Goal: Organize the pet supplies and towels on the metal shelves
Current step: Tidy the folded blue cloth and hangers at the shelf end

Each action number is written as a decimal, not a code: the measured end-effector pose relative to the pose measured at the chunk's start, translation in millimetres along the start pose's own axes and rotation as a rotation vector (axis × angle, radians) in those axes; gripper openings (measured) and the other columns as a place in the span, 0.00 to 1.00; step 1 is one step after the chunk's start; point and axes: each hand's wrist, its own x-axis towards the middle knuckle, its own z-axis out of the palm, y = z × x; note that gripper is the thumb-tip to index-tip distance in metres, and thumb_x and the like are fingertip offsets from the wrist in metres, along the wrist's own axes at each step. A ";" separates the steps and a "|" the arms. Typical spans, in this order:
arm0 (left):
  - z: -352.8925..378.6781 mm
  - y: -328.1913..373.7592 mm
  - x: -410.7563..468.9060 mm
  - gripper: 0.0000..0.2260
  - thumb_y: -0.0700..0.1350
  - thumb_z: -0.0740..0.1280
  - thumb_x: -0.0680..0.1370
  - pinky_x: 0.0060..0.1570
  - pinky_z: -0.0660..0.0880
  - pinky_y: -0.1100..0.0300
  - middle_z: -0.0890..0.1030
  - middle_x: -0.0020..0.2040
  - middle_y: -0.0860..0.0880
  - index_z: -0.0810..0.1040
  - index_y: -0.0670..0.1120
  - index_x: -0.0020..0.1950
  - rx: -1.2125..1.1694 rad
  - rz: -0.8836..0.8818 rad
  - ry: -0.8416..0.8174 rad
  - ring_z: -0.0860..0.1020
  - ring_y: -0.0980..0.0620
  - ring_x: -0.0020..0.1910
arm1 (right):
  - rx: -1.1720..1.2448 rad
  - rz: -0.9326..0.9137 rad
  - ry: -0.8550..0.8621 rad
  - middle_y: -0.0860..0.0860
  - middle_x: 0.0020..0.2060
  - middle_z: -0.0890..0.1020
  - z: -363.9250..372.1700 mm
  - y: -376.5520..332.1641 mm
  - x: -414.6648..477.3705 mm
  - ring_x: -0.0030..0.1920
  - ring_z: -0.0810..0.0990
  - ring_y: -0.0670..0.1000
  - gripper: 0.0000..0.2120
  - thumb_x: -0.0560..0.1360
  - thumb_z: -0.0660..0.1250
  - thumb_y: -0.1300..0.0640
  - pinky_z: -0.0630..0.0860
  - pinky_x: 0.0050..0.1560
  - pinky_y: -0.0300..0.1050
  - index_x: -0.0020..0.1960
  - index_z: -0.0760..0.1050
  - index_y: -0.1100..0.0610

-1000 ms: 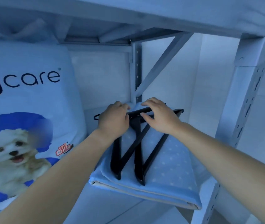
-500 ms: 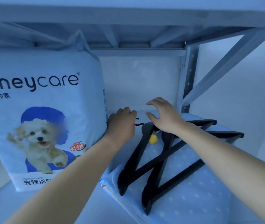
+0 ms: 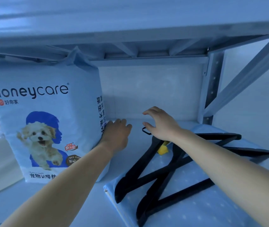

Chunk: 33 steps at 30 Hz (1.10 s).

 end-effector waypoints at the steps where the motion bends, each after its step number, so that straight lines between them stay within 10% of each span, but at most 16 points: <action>1: 1.2 1.4 3.3 0.16 0.44 0.58 0.78 0.47 0.67 0.55 0.72 0.58 0.47 0.68 0.47 0.65 -0.024 -0.012 0.001 0.71 0.47 0.57 | -0.003 -0.005 -0.014 0.47 0.66 0.68 1.3 0.8 1.8 0.65 0.68 0.49 0.21 0.78 0.60 0.48 0.70 0.61 0.45 0.69 0.66 0.53; 14: 32.4 29.8 47.9 0.16 0.39 0.59 0.78 0.39 0.66 0.57 0.70 0.59 0.46 0.68 0.45 0.66 -0.182 -0.082 0.022 0.71 0.47 0.56 | -0.015 0.068 -0.090 0.50 0.66 0.69 12.7 46.1 13.2 0.66 0.68 0.50 0.21 0.78 0.60 0.49 0.70 0.63 0.48 0.68 0.66 0.55; 33: 56.0 19.9 56.4 0.20 0.38 0.55 0.76 0.57 0.70 0.51 0.73 0.63 0.43 0.63 0.45 0.69 -0.242 -0.290 -0.339 0.68 0.41 0.64 | -0.016 0.125 -0.076 0.49 0.66 0.69 8.6 90.2 8.5 0.66 0.68 0.49 0.20 0.78 0.60 0.49 0.69 0.63 0.46 0.68 0.66 0.54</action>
